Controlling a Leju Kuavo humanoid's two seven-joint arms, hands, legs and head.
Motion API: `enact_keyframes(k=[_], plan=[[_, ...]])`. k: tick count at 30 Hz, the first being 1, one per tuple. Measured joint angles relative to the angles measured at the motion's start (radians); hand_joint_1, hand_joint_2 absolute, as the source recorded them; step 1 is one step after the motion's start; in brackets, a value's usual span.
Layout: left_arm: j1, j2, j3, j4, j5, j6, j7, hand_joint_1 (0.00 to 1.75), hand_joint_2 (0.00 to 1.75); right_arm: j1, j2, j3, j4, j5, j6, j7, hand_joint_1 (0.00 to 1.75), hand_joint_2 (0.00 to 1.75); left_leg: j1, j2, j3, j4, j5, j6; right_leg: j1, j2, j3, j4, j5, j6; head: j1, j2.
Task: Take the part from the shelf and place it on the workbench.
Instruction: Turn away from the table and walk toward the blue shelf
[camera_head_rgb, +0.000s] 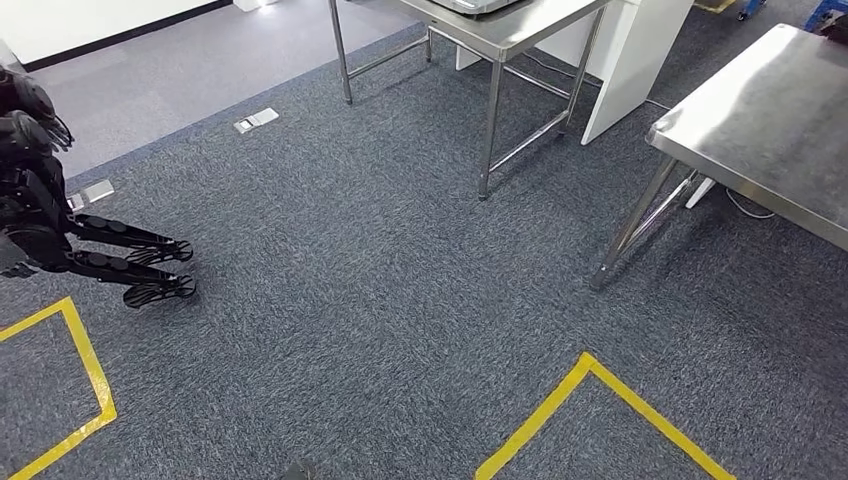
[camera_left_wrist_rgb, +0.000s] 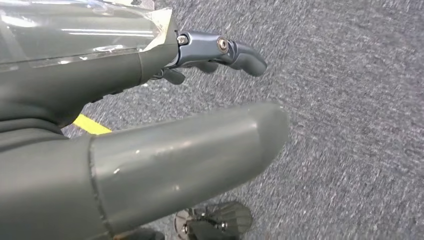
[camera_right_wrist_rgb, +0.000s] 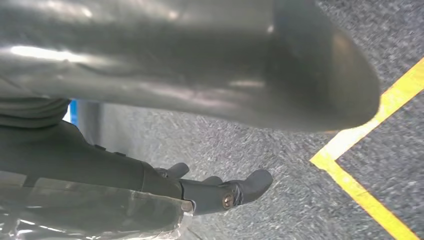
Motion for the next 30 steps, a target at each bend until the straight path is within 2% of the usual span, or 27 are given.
enact_keyframes(k=[2,3,4,5,6,7,8,9,10,11,12,13,14,15,16,17,18,20,21,22,23,24,26,27,28,30], plan=[[-0.001,0.002,0.000,0.000,-0.001,-0.005,0.003,0.00,0.00,-0.001,0.001,0.003,0.000,0.000,0.001,0.000,0.00,0.00,0.004,0.031,-0.014,0.032,-0.020,-0.010,-0.003,-0.014,0.008,-0.002,0.002,-0.015,-0.002,0.000],[-0.002,0.003,-0.001,0.000,-0.002,-0.007,0.003,0.00,0.00,0.000,0.001,0.003,0.000,0.000,0.001,0.000,0.00,0.00,0.006,0.056,-0.036,0.079,-0.046,-0.017,-0.004,-0.023,0.010,-0.003,0.002,-0.021,-0.003,0.000],[-0.004,0.003,-0.001,0.000,-0.003,-0.008,0.003,0.00,0.00,0.001,0.001,0.003,0.000,-0.001,0.001,0.000,0.00,0.00,0.008,0.081,-0.071,0.148,-0.081,-0.023,-0.002,-0.032,0.011,-0.003,0.000,-0.026,-0.004,0.000],[-0.006,0.003,-0.002,0.000,-0.003,-0.009,0.003,0.00,0.00,0.002,0.001,0.004,0.000,-0.001,0.001,0.000,0.00,0.00,0.012,0.094,-0.113,0.226,-0.115,-0.029,0.000,-0.043,0.011,-0.003,-0.002,-0.030,-0.005,0.000],[-0.007,0.003,-0.002,0.000,-0.003,-0.010,0.004,0.00,0.00,0.003,0.000,0.004,0.000,-0.002,0.001,0.000,0.00,0.00,0.016,0.100,-0.151,0.292,-0.137,-0.033,0.001,-0.054,0.012,-0.003,-0.004,-0.032,-0.004,0.000],[-0.007,0.004,-0.003,0.000,-0.003,-0.010,0.004,0.00,0.00,0.004,0.000,0.004,0.000,-0.002,0.001,0.000,0.00,0.00,0.019,0.103,-0.174,0.326,-0.140,-0.035,0.002,-0.065,0.013,-0.003,-0.006,-0.033,-0.004,0.000],[-0.007,0.004,-0.004,0.000,-0.003,-0.011,0.004,0.00,0.00,0.004,0.000,0.004,0.000,-0.002,0.001,0.000,0.00,0.00,0.020,0.106,-0.175,0.317,-0.123,-0.035,0.003,-0.075,0.014,-0.003,-0.008,-0.034,-0.004,0.000],[-0.007,0.004,-0.005,0.000,-0.003,-0.012,0.004,0.00,0.00,0.004,0.000,0.004,0.000,-0.002,0.001,0.000,0.00,0.00,0.020,0.111,-0.151,0.264,-0.090,-0.031,0.004,-0.085,0.015,-0.003,-0.010,-0.033,-0.005,0.000],[-0.008,0.005,-0.006,0.000,-0.003,-0.012,0.004,0.00,0.00,0.003,0.000,0.004,0.000,-0.002,0.001,0.000,0.00,0.00,0.017,0.127,-0.111,0.185,-0.053,-0.023,0.005,-0.094,0.018,-0.004,-0.012,-0.032,-0.005,0.000],[-0.010,0.006,-0.007,-0.001,-0.003,-0.012,0.004,0.00,0.00,0.003,0.003,0.004,0.000,-0.002,0.001,0.000,0.00,0.00,0.012,0.152,-0.069,0.108,-0.024,-0.012,0.007,-0.103,0.023,-0.004,-0.016,-0.029,-0.004,0.000],[-0.014,0.006,-0.008,-0.001,-0.003,-0.012,0.004,0.00,0.00,0.003,0.004,0.005,0.000,-0.003,0.001,0.000,0.00,0.00,0.007,0.175,-0.036,0.049,-0.007,-0.003,0.009,-0.111,0.028,-0.006,-0.020,-0.025,-0.004,0.000],[-0.017,0.006,-0.010,-0.002,-0.003,-0.011,0.004,0.00,0.00,0.003,0.006,0.005,0.000,-0.003,0.001,0.000,0.00,0.00,0.001,0.191,-0.017,0.018,-0.002,0.004,0.009,-0.121,0.034,-0.007,-0.024,-0.021,-0.005,0.000],[-0.020,0.007,-0.011,-0.003,-0.003,-0.011,0.004,0.00,0.00,0.003,0.007,0.005,0.000,-0.003,0.001,0.000,0.00,0.00,-0.002,0.194,-0.012,0.009,-0.003,0.007,0.009,-0.132,0.039,-0.009,-0.027,-0.016,-0.005,0.000],[-0.021,0.007,-0.012,-0.003,-0.003,-0.011,0.004,0.00,0.00,0.001,0.008,0.005,0.000,-0.004,0.001,0.000,0.00,0.00,-0.003,0.181,-0.010,0.004,-0.002,0.008,0.009,-0.144,0.045,-0.014,-0.028,-0.011,-0.006,0.000],[-0.020,0.007,-0.012,-0.003,-0.003,-0.010,0.004,0.00,0.00,0.000,0.009,0.006,0.000,-0.004,0.001,0.000,0.00,0.00,0.000,0.168,-0.005,-0.004,0.005,0.011,0.010,-0.145,0.049,-0.013,-0.031,-0.006,-0.007,0.000],[-0.019,0.008,-0.013,-0.003,-0.003,-0.010,0.005,0.00,0.00,-0.001,0.009,0.006,0.000,-0.004,0.000,0.000,0.00,0.00,0.004,0.155,0.000,-0.014,0.013,0.014,0.011,-0.129,0.046,-0.001,-0.039,-0.004,-0.007,0.000],[-0.018,0.008,-0.013,-0.003,-0.004,-0.009,0.006,0.00,0.00,-0.001,0.009,0.007,0.000,-0.004,0.000,0.000,0.00,0.00,0.008,0.141,0.004,-0.024,0.022,0.018,0.011,-0.103,0.032,0.033,-0.057,-0.004,-0.006,0.000],[-0.017,0.006,-0.014,-0.003,-0.004,-0.007,0.008,0.00,0.00,0.003,0.008,0.007,0.000,-0.003,-0.001,0.002,0.00,0.00,0.012,0.115,0.004,-0.031,0.030,0.021,0.008,-0.047,-0.038,0.169,-0.116,-0.010,-0.003,0.000],[-0.016,0.006,-0.015,-0.003,-0.004,-0.007,0.009,0.00,0.00,0.005,0.008,0.008,0.000,-0.002,-0.002,0.003,0.00,0.00,0.012,0.100,0.003,-0.030,0.031,0.021,0.007,-0.037,-0.078,0.243,-0.141,-0.010,-0.002,0.000],[-0.013,0.006,-0.015,-0.003,-0.003,-0.007,0.010,0.00,0.00,0.007,0.008,0.008,0.000,-0.001,-0.002,0.004,0.00,0.00,0.012,0.085,0.002,-0.030,0.031,0.021,0.005,-0.034,-0.108,0.292,-0.152,-0.006,-0.002,0.000],[-0.011,0.006,-0.014,-0.003,-0.002,-0.007,0.011,0.00,0.00,0.008,0.007,0.009,0.000,0.000,-0.002,0.004,0.00,0.00,0.013,0.070,0.003,-0.028,0.030,0.019,0.003,-0.033,-0.120,0.301,-0.144,0.004,-0.002,0.000],[-0.009,0.006,-0.014,-0.003,-0.001,-0.007,0.011,0.00,0.00,0.009,0.006,0.010,0.000,0.000,-0.002,0.004,0.00,0.00,0.015,0.055,0.003,-0.025,0.028,0.015,-0.001,-0.031,-0.110,0.266,-0.118,0.017,-0.002,0.000],[-0.009,0.006,-0.014,-0.003,0.000,-0.007,0.009,0.00,0.00,0.009,0.005,0.011,0.000,0.001,-0.003,0.004,0.00,0.00,0.020,0.027,0.003,-0.012,0.020,0.002,-0.009,-0.010,-0.050,0.120,-0.048,0.041,-0.002,0.000],[-0.009,0.006,-0.014,-0.003,0.000,-0.007,0.006,0.00,0.00,0.008,0.006,0.012,0.000,0.001,-0.003,0.004,0.00,0.00,0.020,0.017,0.002,-0.005,0.013,-0.006,-0.012,0.001,-0.024,0.060,-0.024,0.041,-0.001,0.000],[-0.009,0.006,-0.014,-0.003,0.001,-0.007,0.002,0.00,0.00,0.006,0.006,0.012,0.001,0.002,-0.003,0.004,0.00,0.00,0.020,0.009,0.001,-0.001,0.008,-0.013,-0.012,0.008,-0.009,0.023,-0.012,0.033,-0.002,0.000],[-0.008,0.006,-0.014,-0.003,0.001,-0.005,-0.004,0.00,0.00,0.001,0.006,0.013,0.001,0.002,-0.003,0.004,0.00,0.00,0.022,-0.001,-0.003,0.002,0.001,-0.021,-0.008,0.003,-0.001,0.012,-0.008,0.004,-0.004,0.000]])
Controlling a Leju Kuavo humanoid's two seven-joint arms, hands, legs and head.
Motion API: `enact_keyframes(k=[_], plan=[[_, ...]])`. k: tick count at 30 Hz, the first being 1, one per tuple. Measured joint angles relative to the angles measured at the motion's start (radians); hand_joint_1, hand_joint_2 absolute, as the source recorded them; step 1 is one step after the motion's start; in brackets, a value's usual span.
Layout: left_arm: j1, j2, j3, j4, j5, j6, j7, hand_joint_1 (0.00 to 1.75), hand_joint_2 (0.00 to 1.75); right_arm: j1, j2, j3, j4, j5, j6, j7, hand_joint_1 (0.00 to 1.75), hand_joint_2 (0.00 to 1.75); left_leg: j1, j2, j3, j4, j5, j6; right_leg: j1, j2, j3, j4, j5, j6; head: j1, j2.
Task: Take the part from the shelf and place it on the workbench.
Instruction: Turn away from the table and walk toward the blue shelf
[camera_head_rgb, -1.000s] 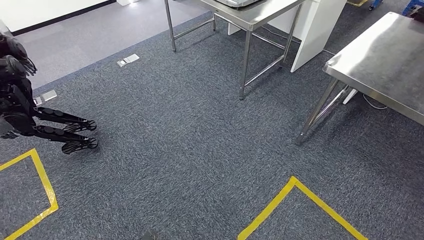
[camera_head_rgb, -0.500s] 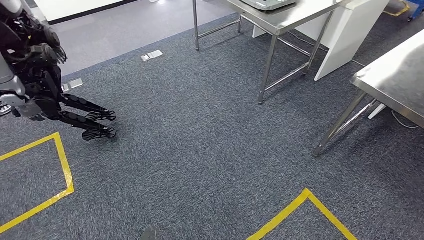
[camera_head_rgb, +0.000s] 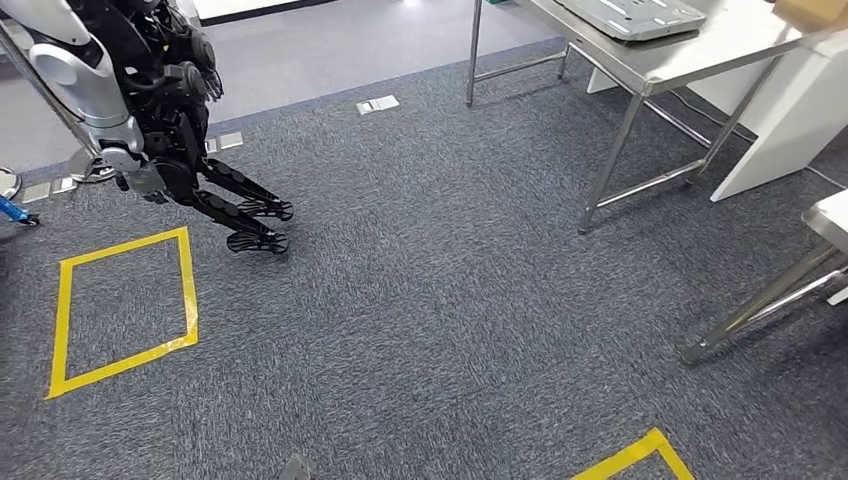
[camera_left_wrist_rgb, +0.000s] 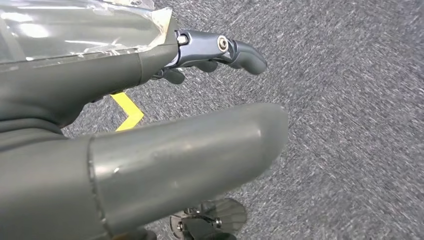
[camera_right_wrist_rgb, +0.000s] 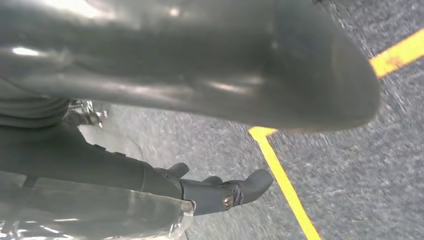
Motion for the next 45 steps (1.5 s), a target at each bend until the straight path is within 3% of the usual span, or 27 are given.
enact_keyframes(k=[1,3,5,6,8,10,12,14,16,17,19,21,23,24,25,27,29,31,32,34,36,38,39,40,41,43,45], plan=[[0.001,0.000,0.000,0.000,0.000,0.001,-0.002,0.00,0.00,-0.002,0.000,0.001,0.000,0.001,0.000,0.000,0.00,0.00,0.003,0.003,-0.001,0.004,-0.002,-0.002,0.001,-0.007,0.002,0.000,0.002,-0.012,-0.001,0.000],[0.003,-0.001,0.000,0.000,0.001,0.003,-0.007,0.00,0.00,-0.002,0.000,0.003,0.000,0.001,-0.001,0.000,0.00,0.00,0.007,0.042,-0.024,0.052,-0.032,-0.006,0.003,-0.021,0.005,-0.001,0.005,-0.027,-0.003,0.000],[0.003,-0.002,0.000,0.000,0.001,0.002,-0.014,0.00,0.00,0.001,0.000,0.004,0.000,0.001,-0.002,0.000,0.00,0.00,0.006,0.090,-0.087,0.179,-0.101,-0.012,0.008,-0.039,0.003,-0.001,0.006,-0.033,-0.005,0.000],[0.002,-0.003,0.000,0.000,0.001,0.000,-0.016,0.00,0.00,0.002,0.000,0.004,0.000,0.001,-0.003,0.000,0.00,0.00,0.006,0.100,-0.125,0.251,-0.133,-0.013,0.011,-0.050,0.001,-0.001,0.005,-0.035,-0.005,0.000],[0.004,-0.005,0.000,0.001,0.002,-0.002,-0.018,0.00,0.00,0.004,0.000,0.004,0.000,0.000,-0.003,0.000,0.00,0.00,0.005,0.105,-0.163,0.321,-0.149,-0.009,0.018,-0.072,-0.005,-0.001,0.004,-0.037,-0.005,0.000],[0.005,-0.006,0.000,0.001,0.002,-0.003,-0.020,0.00,0.00,0.003,0.000,0.004,0.000,0.000,-0.003,0.000,0.00,0.00,-0.002,0.116,-0.119,0.239,-0.105,0.009,0.024,-0.094,-0.007,-0.002,0.002,-0.040,-0.005,0.000],[0.002,-0.006,0.000,0.000,0.002,-0.004,-0.023,0.00,0.00,0.002,0.004,0.005,0.000,0.000,-0.003,0.002,0.00,0.00,-0.021,0.173,-0.026,0.090,-0.063,0.036,0.029,-0.113,0.003,-0.005,-0.001,-0.040,-0.005,0.000],[-0.006,-0.007,-0.001,-0.001,0.002,-0.006,-0.025,0.00,0.00,0.003,0.008,0.006,0.000,-0.001,-0.003,0.004,0.00,0.00,-0.036,0.216,0.023,0.016,-0.055,0.048,0.027,-0.136,0.018,-0.008,-0.006,-0.033,-0.005,0.000],[-0.009,-0.008,-0.001,-0.002,0.002,-0.009,-0.026,0.00,0.00,0.000,0.011,0.006,0.000,-0.002,-0.004,0.005,0.00,0.00,-0.038,0.196,0.027,0.003,-0.051,0.048,0.026,-0.165,0.030,-0.015,-0.010,-0.025,-0.008,0.000],[-0.007,-0.009,-0.001,-0.002,0.002,-0.009,-0.027,0.00,0.00,-0.001,0.012,0.006,0.000,-0.002,-0.004,0.005,0.00,0.00,-0.035,0.180,0.031,-0.009,-0.040,0.050,0.027,-0.162,0.033,-0.011,-0.014,-0.022,-0.009,0.000],[-0.004,-0.010,-0.001,-0.002,0.002,-0.010,-0.027,0.00,0.00,-0.002,0.012,0.007,0.000,-0.002,-0.004,0.005,0.00,0.00,-0.027,0.146,0.041,-0.030,-0.014,0.056,0.029,-0.110,0.006,0.058,-0.052,-0.022,-0.009,0.000],[-0.004,-0.013,-0.001,-0.001,0.002,-0.012,-0.027,0.00,0.00,0.001,0.009,0.007,0.000,-0.002,-0.004,0.005,0.00,0.00,-0.023,0.117,0.038,-0.035,-0.002,0.056,0.025,-0.050,-0.066,0.206,-0.115,-0.026,-0.007,0.000],[-0.001,-0.015,-0.001,-0.001,0.002,-0.012,-0.026,0.00,0.00,0.005,0.006,0.007,0.000,-0.003,-0.004,0.005,0.00,0.00,-0.022,0.087,0.038,-0.034,-0.002,0.054,0.022,-0.037,-0.120,0.299,-0.140,-0.018,-0.006,0.000],[0.001,-0.015,-0.001,-0.001,0.002,-0.013,-0.026,0.00,0.00,0.006,0.005,0.006,0.000,-0.004,-0.004,0.005,0.00,0.00,-0.021,0.071,0.040,-0.033,-0.003,0.052,0.020,-0.035,-0.119,0.286,-0.125,-0.008,-0.005,0.000],[0.003,-0.015,-0.001,-0.001,0.002,-0.013,-0.026,0.00,0.00,0.007,0.004,0.006,0.000,-0.004,-0.004,0.005,0.00,0.00,-0.020,0.057,0.044,-0.032,-0.005,0.049,0.016,-0.031,-0.098,0.230,-0.093,0.004,-0.006,0.000],[0.003,-0.015,-0.001,-0.001,0.002,-0.014,-0.025,0.00,0.00,0.008,0.002,0.006,0.000,-0.005,-0.004,0.004,0.00,0.00,-0.019,0.033,0.049,-0.025,-0.014,0.038,0.010,-0.001,-0.034,0.073,-0.021,0.021,-0.005,0.000],[0.002,-0.015,-0.001,-0.001,0.002,-0.015,-0.025,0.00,0.00,0.006,0.001,0.007,0.000,-0.005,-0.003,0.003,0.00,0.00,-0.020,0.016,0.049,-0.018,-0.024,0.024,0.010,0.024,-0.002,-0.008,0.013,0.010,-0.006,0.000],[0.002,-0.015,-0.001,-0.001,0.002,-0.015,-0.024,0.00,0.00,0.003,0.001,0.007,0.000,-0.006,-0.002,0.001,0.00,0.00,-0.016,0.003,0.046,-0.016,-0.030,0.013,0.013,0.015,0.005,-0.014,0.016,-0.014,-0.008,0.000],[0.003,-0.014,-0.001,-0.001,0.002,-0.015,-0.024,0.00,0.00,0.001,0.000,0.007,0.000,-0.006,-0.001,0.001,0.00,0.00,-0.013,0.009,0.043,-0.009,-0.035,0.008,0.012,0.007,0.009,-0.015,0.017,-0.022,-0.009,0.000],[0.002,-0.014,-0.001,-0.001,0.002,-0.015,-0.024,0.00,0.00,0.001,0.000,0.007,0.000,-0.005,0.000,-0.001,0.00,0.00,-0.009,0.051,0.012,0.054,-0.072,-0.003,0.009,-0.012,0.013,-0.018,0.019,-0.036,-0.011,0.000],[0.001,-0.014,-0.001,-0.001,0.002,-0.015,-0.024,0.00,0.00,0.004,-0.002,0.007,0.000,-0.003,0.000,-0.002,0.00,0.00,-0.005,0.094,-0.064,0.196,-0.139,-0.013,0.013,-0.033,0.012,-0.018,0.017,-0.045,-0.013,0.000],[0.003,-0.013,-0.001,-0.001,0.003,-0.015,-0.023,0.00,0.00,0.005,-0.003,0.007,0.000,-0.002,0.001,-0.003,0.00,0.00,-0.001,0.103,-0.132,0.305,-0.171,-0.019,0.016,-0.056,0.008,-0.018,0.013,-0.049,-0.013,0.000],[0.004,-0.013,-0.001,-0.001,0.004,-0.015,-0.023,0.00,0.00,0.005,-0.003,0.007,0.000,-0.002,0.001,-0.004,0.00,0.00,0.001,0.106,-0.138,0.306,-0.158,-0.019,0.017,-0.068,0.007,-0.018,0.011,-0.050,-0.013,0.000],[0.006,-0.012,0.000,-0.001,0.006,-0.014,-0.022,0.00,0.00,0.004,-0.003,0.007,0.000,-0.001,0.002,-0.004,0.00,0.00,0.001,0.110,-0.119,0.262,-0.131,-0.018,0.018,-0.078,0.007,-0.019,0.009,-0.050,-0.013,0.000],[0.006,-0.012,0.000,-0.001,0.007,-0.013,-0.018,0.00,0.00,0.004,-0.003,0.007,0.000,0.000,0.004,-0.005,0.00,0.00,0.000,0.123,-0.079,0.187,-0.098,-0.013,0.019,-0.088,0.009,-0.019,0.007,-0.050,-0.013,0.000],[0.005,-0.010,0.000,-0.002,0.011,-0.008,-0.003,0.00,0.00,0.004,-0.003,0.008,0.000,0.002,0.007,-0.008,0.00,0.00,-0.005,0.176,0.001,0.047,-0.058,-0.003,0.021,-0.105,0.020,-0.020,0.001,-0.043,-0.012,0.000],[0.004,-0.005,0.000,-0.002,0.014,-0.004,0.007,0.00,0.00,0.005,-0.003,0.010,0.000,0.006,0.009,-0.011,0.00,0.00,-0.012,0.204,0.031,-0.001,-0.052,0.005,0.018,-0.126,0.033,-0.024,-0.007,-0.030,-0.013,0.000]])
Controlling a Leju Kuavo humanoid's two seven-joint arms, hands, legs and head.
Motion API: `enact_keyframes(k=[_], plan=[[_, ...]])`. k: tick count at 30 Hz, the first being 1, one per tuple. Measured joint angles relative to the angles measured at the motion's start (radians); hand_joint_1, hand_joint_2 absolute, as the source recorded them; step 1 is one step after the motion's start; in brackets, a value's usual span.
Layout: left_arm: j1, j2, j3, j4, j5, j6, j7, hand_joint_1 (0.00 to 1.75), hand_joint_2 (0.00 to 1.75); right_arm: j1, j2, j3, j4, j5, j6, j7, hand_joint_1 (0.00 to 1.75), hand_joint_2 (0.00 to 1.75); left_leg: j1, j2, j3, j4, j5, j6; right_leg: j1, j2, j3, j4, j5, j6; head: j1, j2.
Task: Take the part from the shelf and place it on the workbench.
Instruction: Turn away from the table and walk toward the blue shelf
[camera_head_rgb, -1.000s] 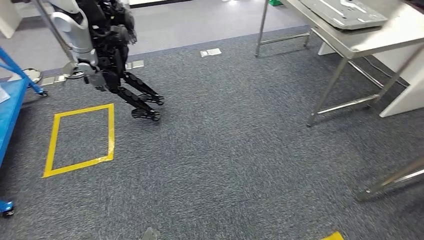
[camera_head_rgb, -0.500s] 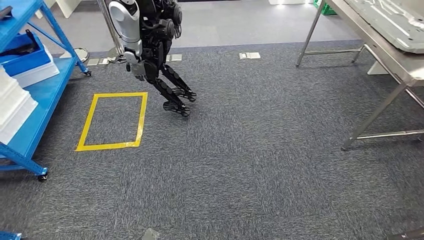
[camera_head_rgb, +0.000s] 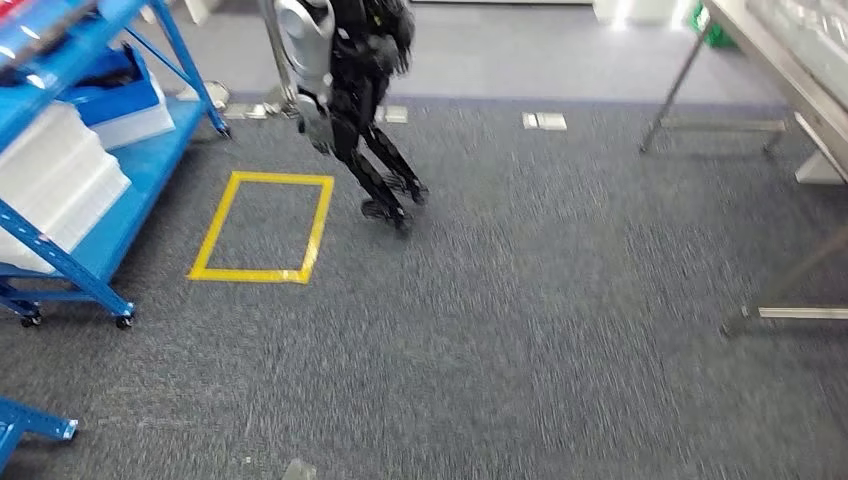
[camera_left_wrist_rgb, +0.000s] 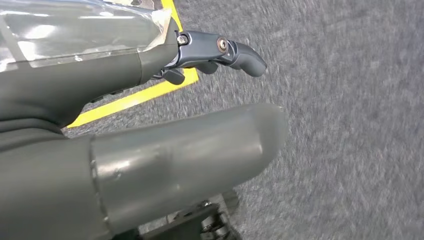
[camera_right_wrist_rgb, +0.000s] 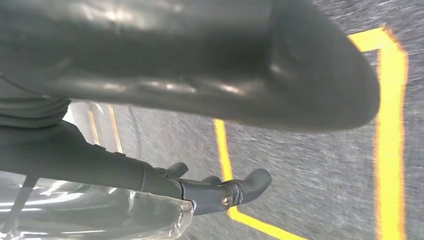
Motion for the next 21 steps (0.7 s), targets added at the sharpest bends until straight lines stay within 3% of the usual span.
enact_keyframes(k=[2,4,6,8,9,10,12,13,15,17,19,21], plan=[[0.004,0.005,0.001,0.000,0.005,0.002,0.000,0.00,0.00,-0.004,0.003,0.005,0.000,0.004,0.000,-0.001,0.00,0.00,-0.002,-0.026,0.008,-0.015,0.013,0.010,-0.005,-0.017,0.017,-0.005,-0.002,0.015,-0.003,0.000],[0.010,0.009,0.002,0.000,0.008,0.006,0.000,0.00,0.00,-0.007,0.005,0.010,0.000,0.007,0.000,-0.001,0.00,0.00,0.003,-0.056,0.020,-0.037,0.039,0.025,-0.003,0.021,0.013,0.032,-0.027,0.020,-0.002,0.000],[0.013,0.009,0.003,0.001,0.008,0.008,0.000,0.00,0.00,-0.005,0.005,0.012,0.000,0.009,0.001,0.000,0.00,0.00,0.005,-0.082,0.022,-0.044,0.054,0.033,-0.003,0.075,-0.045,0.160,-0.093,0.013,-0.001,0.000],[0.018,0.009,0.003,0.002,0.009,0.009,0.001,0.00,0.00,-0.002,0.005,0.013,0.000,0.010,0.001,0.002,0.00,0.00,0.004,-0.109,0.018,-0.043,0.055,0.033,-0.003,0.089,-0.109,0.287,-0.143,0.014,-0.001,0.000],[0.021,0.010,0.003,0.003,0.009,0.009,0.001,0.00,0.00,0.000,0.005,0.013,0.000,0.010,0.001,0.003,0.00,0.00,0.004,-0.123,0.018,-0.042,0.055,0.032,-0.003,0.091,-0.116,0.299,-0.141,0.021,-0.001,0.000],[0.024,0.011,0.004,0.003,0.009,0.009,0.001,0.00,0.00,0.001,0.004,0.013,0.000,0.010,0.001,0.004,0.00,0.00,0.005,-0.136,0.020,-0.042,0.055,0.030,-0.004,0.092,-0.102,0.264,-0.119,0.030,-0.001,0.000],[0.027,0.011,0.004,0.004,0.009,0.009,0.002,0.00,0.00,0.002,0.001,0.014,0.000,0.010,0.001,0.005,0.00,0.00,0.006,-0.159,0.024,-0.040,0.053,0.023,-0.007,0.115,-0.031,0.108,-0.049,0.045,-0.001,0.000],[0.026,0.011,0.004,0.004,0.009,0.009,0.003,0.00,0.00,0.002,0.000,0.014,0.000,0.010,0.001,0.005,0.00,0.00,0.005,-0.170,0.027,-0.038,0.049,0.016,-0.007,0.133,0.000,0.039,-0.022,0.044,0.000,0.000],[0.025,0.011,0.004,0.004,0.008,0.008,0.005,0.00,0.00,0.000,-0.001,0.015,0.000,0.011,0.002,0.005,0.00,0.00,0.004,-0.186,0.029,-0.035,0.038,0.001,-0.003,0.154,0.027,-0.019,0.000,0.026,-0.001,0.000],[0.024,0.012,0.004,0.004,0.007,0.008,0.007,0.00,0.00,-0.005,-0.002,0.016,0.000,0.012,0.004,0.005,0.00,0.00,0.007,-0.198,0.029,-0.032,0.032,-0.010,-0.002,0.140,0.033,-0.021,0.001,0.005,-0.003,0.000],[0.024,0.013,0.004,0.004,0.007,0.009,0.009,0.00,0.00,-0.009,-0.002,0.018,0.000,0.013,0.007,0.005,0.00,0.00,0.012,-0.167,0.011,0.011,0.004,-0.017,-0.006,0.120,0.039,-0.025,0.006,-0.010,-0.004,0.000],[0.022,0.013,0.004,0.005,0.007,0.010,0.010,0.00,0.00,-0.008,-0.003,0.020,0.000,0.013,0.009,0.005,0.00,0.00,0.015,-0.119,-0.050,0.134,-0.067,-0.025,-0.006,0.097,0.041,-0.028,0.007,-0.020,-0.005,0.001]])
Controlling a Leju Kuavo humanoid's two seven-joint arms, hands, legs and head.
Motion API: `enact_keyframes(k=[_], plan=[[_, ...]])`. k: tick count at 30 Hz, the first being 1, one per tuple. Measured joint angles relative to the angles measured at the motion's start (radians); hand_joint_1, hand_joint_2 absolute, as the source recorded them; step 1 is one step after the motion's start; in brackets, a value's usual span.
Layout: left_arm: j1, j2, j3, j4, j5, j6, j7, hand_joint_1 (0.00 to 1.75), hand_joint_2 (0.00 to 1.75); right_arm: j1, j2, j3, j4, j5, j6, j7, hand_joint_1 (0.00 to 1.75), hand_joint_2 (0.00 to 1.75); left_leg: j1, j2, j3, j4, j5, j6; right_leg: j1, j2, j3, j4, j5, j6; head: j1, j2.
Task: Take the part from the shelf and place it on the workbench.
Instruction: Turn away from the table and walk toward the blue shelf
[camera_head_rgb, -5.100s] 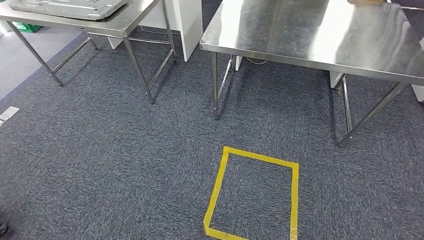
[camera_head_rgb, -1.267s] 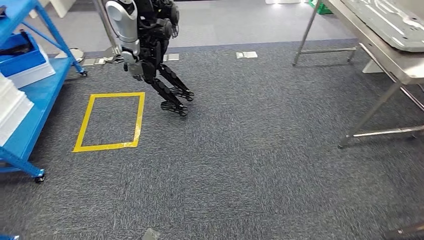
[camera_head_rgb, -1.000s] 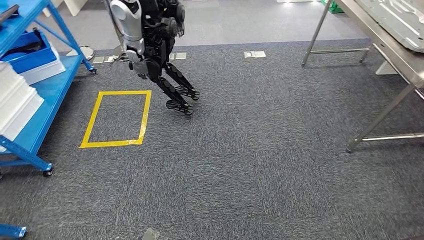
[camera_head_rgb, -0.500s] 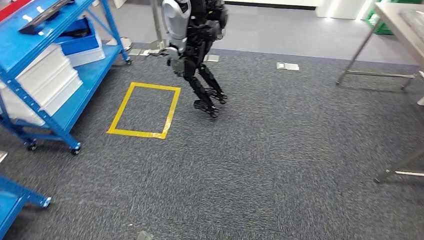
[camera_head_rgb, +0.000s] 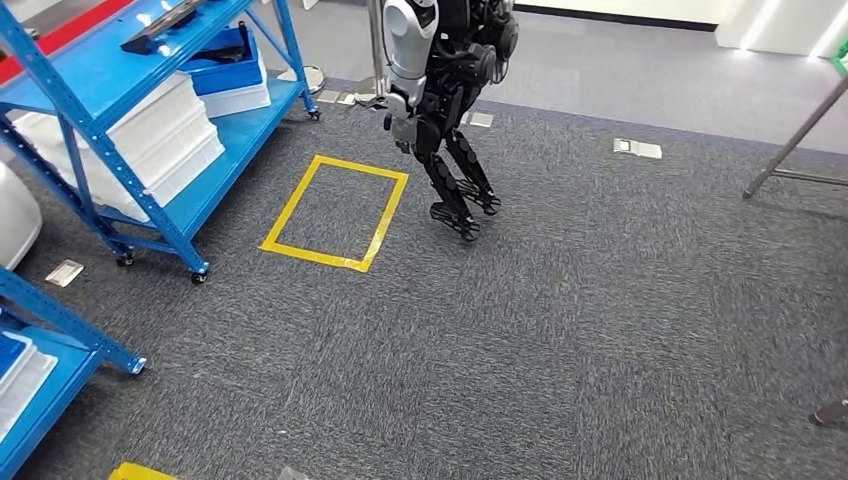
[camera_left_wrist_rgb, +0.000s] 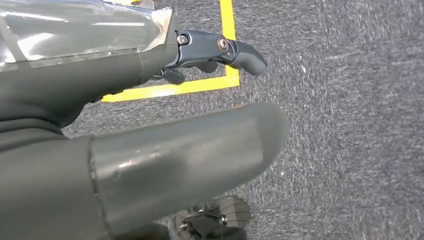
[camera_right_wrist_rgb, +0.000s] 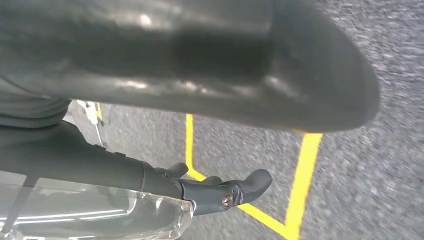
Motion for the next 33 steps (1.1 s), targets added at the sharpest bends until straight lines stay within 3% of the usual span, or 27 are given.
enact_keyframes(k=[2,3,4,5,7,9,11,12,14,16,17,18,19,20,21,23,25,27,29,31,32,33], plan=[[0.000,0.000,0.000,0.000,0.000,0.001,0.000,0.00,0.00,0.002,-0.002,0.001,0.000,0.000,0.001,0.000,0.00,0.00,0.002,0.016,-0.075,0.137,-0.058,-0.008,0.003,-0.024,-0.003,-0.001,-0.003,-0.005,0.000,0.000],[0.002,0.001,0.000,0.000,0.000,0.001,0.001,0.00,0.00,0.003,-0.002,0.001,0.000,0.000,0.001,0.000,0.00,0.00,0.002,0.019,-0.093,0.165,-0.060,-0.010,0.004,-0.035,-0.003,-0.001,-0.004,-0.006,0.000,0.000],[0.003,0.001,0.000,0.000,0.000,0.001,0.002,0.00,0.00,0.003,-0.002,0.001,0.000,0.000,0.002,0.000,0.00,0.00,0.003,0.022,-0.086,0.147,-0.042,-0.010,0.004,-0.045,-0.004,-0.001,-0.005,-0.006,0.000,0.000],[0.003,0.002,0.000,0.000,0.001,0.001,0.003,0.00,0.00,0.003,-0.001,0.002,0.000,0.000,0.003,0.000,0.00,0.00,0.003,0.030,-0.056,0.087,-0.010,-0.009,0.004,-0.055,-0.003,-0.001,-0.006,-0.005,-0.001,0.000],[-0.001,0.002,0.000,0.000,0.001,0.002,0.003,0.00,0.00,0.003,-0.001,0.002,0.000,0.000,0.004,-0.001,0.00,0.00,0.003,0.076,0.031,-0.067,0.045,-0.006,0.008,-0.072,0.005,0.000,-0.011,0.001,-0.001,0.000],[-0.008,0.001,0.000,0.000,0.001,0.002,0.003,0.00,0.00,0.004,-0.001,0.002,0.000,0.000,0.005,-0.001,0.00,0.00,-0.001,0.105,0.075,-0.142,0.062,0.002,0.014,-0.090,0.014,0.000,-0.022,0.013,0.001,0.000],[-0.012,0.001,0.000,0.000,0.001,0.002,0.003,0.00,0.00,-0.001,0.000,0.003,0.000,0.000,0.005,-0.001,0.00,0.00,-0.005,0.083,0.078,-0.148,0.069,0.015,0.014,-0.112,0.021,-0.004,-0.029,0.026,0.002,-0.001],[-0.011,0.002,0.000,0.000,0.001,0.002,0.002,0.00,0.00,-0.005,0.001,0.003,0.000,0.000,0.005,-0.002,0.00,0.00,-0.005,0.070,0.083,-0.154,0.079,0.023,0.012,-0.109,0.027,0.001,-0.034,0.031,0.001,0.000],[-0.013,0.002,0.000,0.000,0.002,-0.003,-0.007,0.00,0.00,-0.009,0.002,0.004,0.000,0.001,0.005,-0.001,0.00,0.00,-0.002,0.047,0.090,-0.164,0.100,0.039,0.013,-0.069,0.007,0.067,-0.074,0.030,0.001,0.000],[-0.017,0.000,0.000,0.000,0.003,-0.012,-0.022,0.00,0.00,-0.006,0.002,0.004,0.000,0.000,0.004,0.000,0.00,0.00,-0.001,0.027,0.086,-0.165,0.106,0.046,0.012,-0.022,-0.063,0.218,-0.147,0.021,0.001,0.000],[-0.019,-0.002,0.000,0.000,0.002,-0.015,-0.027,0.00,0.00,-0.003,0.002,0.004,0.000,0.000,0.003,0.000,0.00,0.00,-0.002,0.014,0.084,-0.165,0.106,0.047,0.012,-0.013,-0.101,0.288,-0.173,0.020,0.001,0.000],[-0.019,-0.003,0.000,0.000,0.002,-0.016,-0.028,0.00,0.00,0.000,0.002,0.004,0.000,-0.001,0.002,0.000,0.00,0.00,-0.003,0.001,0.083,-0.165,0.106,0.047,0.012,-0.010,-0.124,0.327,-0.182,0.023,0.001,0.000],[-0.019,-0.004,0.000,0.000,0.001,-0.017,-0.028,0.00,0.00,0.003,0.002,0.004,0.000,-0.002,0.002,0.000,0.00,0.00,-0.005,-0.012,0.084,-0.165,0.107,0.047,0.013,-0.007,-0.126,0.319,-0.170,0.028,0.001,0.000],[-0.019,-0.005,-0.001,0.000,0.000,-0.017,-0.029,0.00,0.00,0.005,0.001,0.004,0.000,-0.003,0.002,0.001,0.00,0.00,-0.007,-0.025,0.085,-0.165,0.107,0.047,0.014,-0.001,-0.107,0.268,-0.143,0.034,0.002,0.000],[-0.019,-0.007,-0.002,0.000,-0.001,-0.018,-0.030,0.00,0.00,0.006,0.000,0.004,0.000,-0.004,0.001,0.001,0.00,0.00,-0.008,-0.036,0.087,-0.165,0.107,0.047,0.017,0.012,-0.072,0.186,-0.106,0.036,0.002,0.000],[-0.023,-0.011,-0.004,0.000,-0.002,-0.019,-0.032,0.00,0.00,0.006,-0.004,0.004,-0.001,-0.005,0.000,0.001,0.00,0.00,-0.011,-0.056,0.091,-0.164,0.103,0.040,0.026,0.056,-0.013,0.044,-0.049,0.027,0.001,0.000],[-0.029,-0.017,-0.004,0.000,-0.004,-0.020,-0.033,0.00,0.00,0.004,-0.008,0.004,-0.001,-0.006,-0.001,0.001,0.00,0.00,-0.013,-0.078,0.092,-0.164,0.094,0.028,0.036,0.077,0.006,0.001,-0.034,0.014,0.001,-0.001],[-0.032,-0.018,-0.005,0.000,-0.006,-0.013,-0.022,0.00,0.00,0.000,-0.005,0.005,-0.002,-0.007,-0.002,-0.001,0.00,0.00,-0.013,-0.090,0.091,-0.159,0.089,0.021,0.028,0.053,0.015,-0.008,-0.020,0.006,0.001,0.000],[-0.031,-0.016,-0.004,0.000,-0.006,-0.001,0.000,0.00,0.00,-0.004,-0.002,0.006,-0.002,-0.007,-0.002,-0.005,0.00,0.00,-0.011,-0.055,0.070,-0.103,0.049,0.015,0.013,0.025,0.025,-0.021,0.002,-0.007,0.000,0.000],[-0.030,-0.010,-0.004,0.000,-0.004,0.003,0.006,0.00,0.00,-0.002,0.000,0.006,-0.002,-0.004,-0.002,-0.008,0.00,0.00,-0.006,-0.005,0.004,0.032,-0.034,0.001,0.010,-0.002,0.027,-0.025,0.008,-0.016,-0.001,0.000],[-0.028,-0.007,-0.004,0.000,-0.002,0.001,0.002,0.00,0.00,0.000,0.001,0.007,-0.002,-0.003,-0.002,-0.008,0.00,0.00,-0.002,0.007,-0.033,0.101,-0.066,-0.007,0.010,-0.015,0.025,-0.026,0.006,-0.017,-0.001,0.000],[-0.025,-0.004,-0.003,0.000,-0.001,-0.001,-0.002,0.00,0.00,0.001,0.002,0.007,-0.002,-0.002,-0.002,-0.008,0.00,0.00,0.003,0.013,-0.060,0.145,-0.078,-0.014,0.009,-0.028,0.024,-0.026,0.005,-0.016,-0.001,0.000]])
